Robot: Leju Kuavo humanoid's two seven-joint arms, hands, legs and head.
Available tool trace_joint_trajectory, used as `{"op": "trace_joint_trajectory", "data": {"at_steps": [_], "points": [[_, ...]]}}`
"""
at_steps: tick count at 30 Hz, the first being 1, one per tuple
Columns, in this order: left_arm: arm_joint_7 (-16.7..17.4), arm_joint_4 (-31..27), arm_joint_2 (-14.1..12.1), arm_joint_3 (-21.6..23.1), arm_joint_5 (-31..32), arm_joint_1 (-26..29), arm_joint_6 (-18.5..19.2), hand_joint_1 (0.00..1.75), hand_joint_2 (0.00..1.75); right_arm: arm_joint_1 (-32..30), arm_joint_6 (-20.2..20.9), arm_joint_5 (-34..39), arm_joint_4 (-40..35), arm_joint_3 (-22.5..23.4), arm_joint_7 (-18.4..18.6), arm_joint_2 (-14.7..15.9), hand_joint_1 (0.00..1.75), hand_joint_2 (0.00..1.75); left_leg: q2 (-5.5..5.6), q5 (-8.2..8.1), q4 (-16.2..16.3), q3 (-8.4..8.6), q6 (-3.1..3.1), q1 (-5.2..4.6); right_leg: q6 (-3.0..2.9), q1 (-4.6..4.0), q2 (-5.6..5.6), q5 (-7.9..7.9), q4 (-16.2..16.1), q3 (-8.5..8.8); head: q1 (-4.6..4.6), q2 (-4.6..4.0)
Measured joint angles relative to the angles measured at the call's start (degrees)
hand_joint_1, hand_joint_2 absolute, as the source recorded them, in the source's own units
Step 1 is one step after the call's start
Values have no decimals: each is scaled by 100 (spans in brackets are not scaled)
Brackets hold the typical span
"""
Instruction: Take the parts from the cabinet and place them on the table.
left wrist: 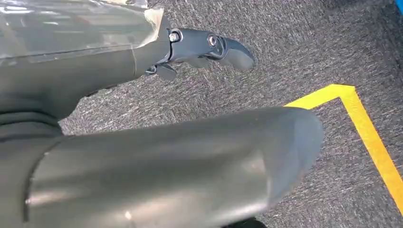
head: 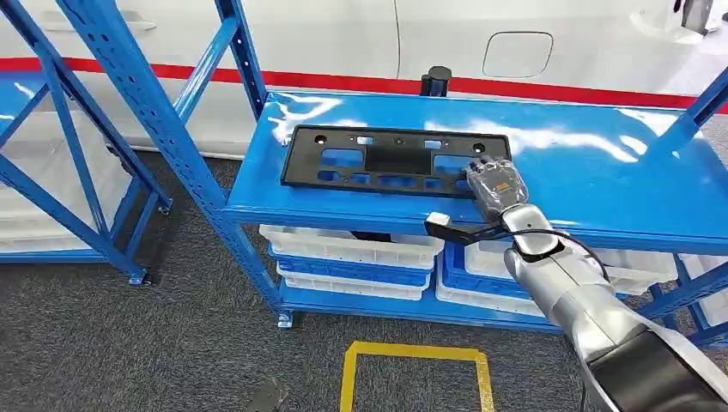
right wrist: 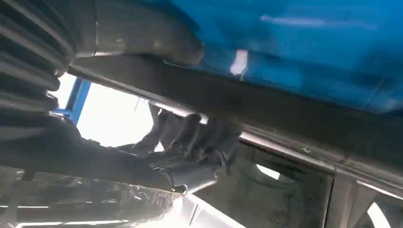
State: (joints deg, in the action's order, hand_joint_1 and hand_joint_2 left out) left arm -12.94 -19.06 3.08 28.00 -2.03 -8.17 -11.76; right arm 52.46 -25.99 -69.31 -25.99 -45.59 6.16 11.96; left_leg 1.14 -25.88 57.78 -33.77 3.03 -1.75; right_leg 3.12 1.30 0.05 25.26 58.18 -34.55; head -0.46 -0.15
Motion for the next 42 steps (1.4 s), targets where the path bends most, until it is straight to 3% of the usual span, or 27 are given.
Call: {"op": "trace_joint_trajectory", "data": {"at_steps": [7,13,18,20,25,42], "points": [[0,0,0,0,0,10,0,0,0,45,-2,0,70,2,0,-13,155,175,0,0,0,2,0,0,0,0,0,0,0,4,2,0],[-35,0,0,2,2,26,22,0,0,40,-98,-89,116,0,37,-2,150,175,0,0,1,9,0,0,0,0,0,0,-1,9,0,0],[-44,0,0,2,26,31,-33,0,0,31,-219,-192,149,0,61,52,159,175,0,0,1,14,0,0,0,0,0,0,-2,15,0,0],[-44,0,0,7,39,30,-72,0,0,26,-256,-207,160,0,68,68,171,175,-1,0,2,15,0,0,0,0,0,0,-2,16,0,0],[-44,0,4,46,70,30,-111,0,0,-36,-533,-138,162,65,68,89,171,175,-1,0,2,16,0,0,0,0,1,0,-2,17,0,0],[-46,0,17,61,70,30,-116,0,0,-87,-647,-61,160,177,33,92,175,175,-1,0,2,16,0,0,0,0,0,0,-2,17,0,0]]}}
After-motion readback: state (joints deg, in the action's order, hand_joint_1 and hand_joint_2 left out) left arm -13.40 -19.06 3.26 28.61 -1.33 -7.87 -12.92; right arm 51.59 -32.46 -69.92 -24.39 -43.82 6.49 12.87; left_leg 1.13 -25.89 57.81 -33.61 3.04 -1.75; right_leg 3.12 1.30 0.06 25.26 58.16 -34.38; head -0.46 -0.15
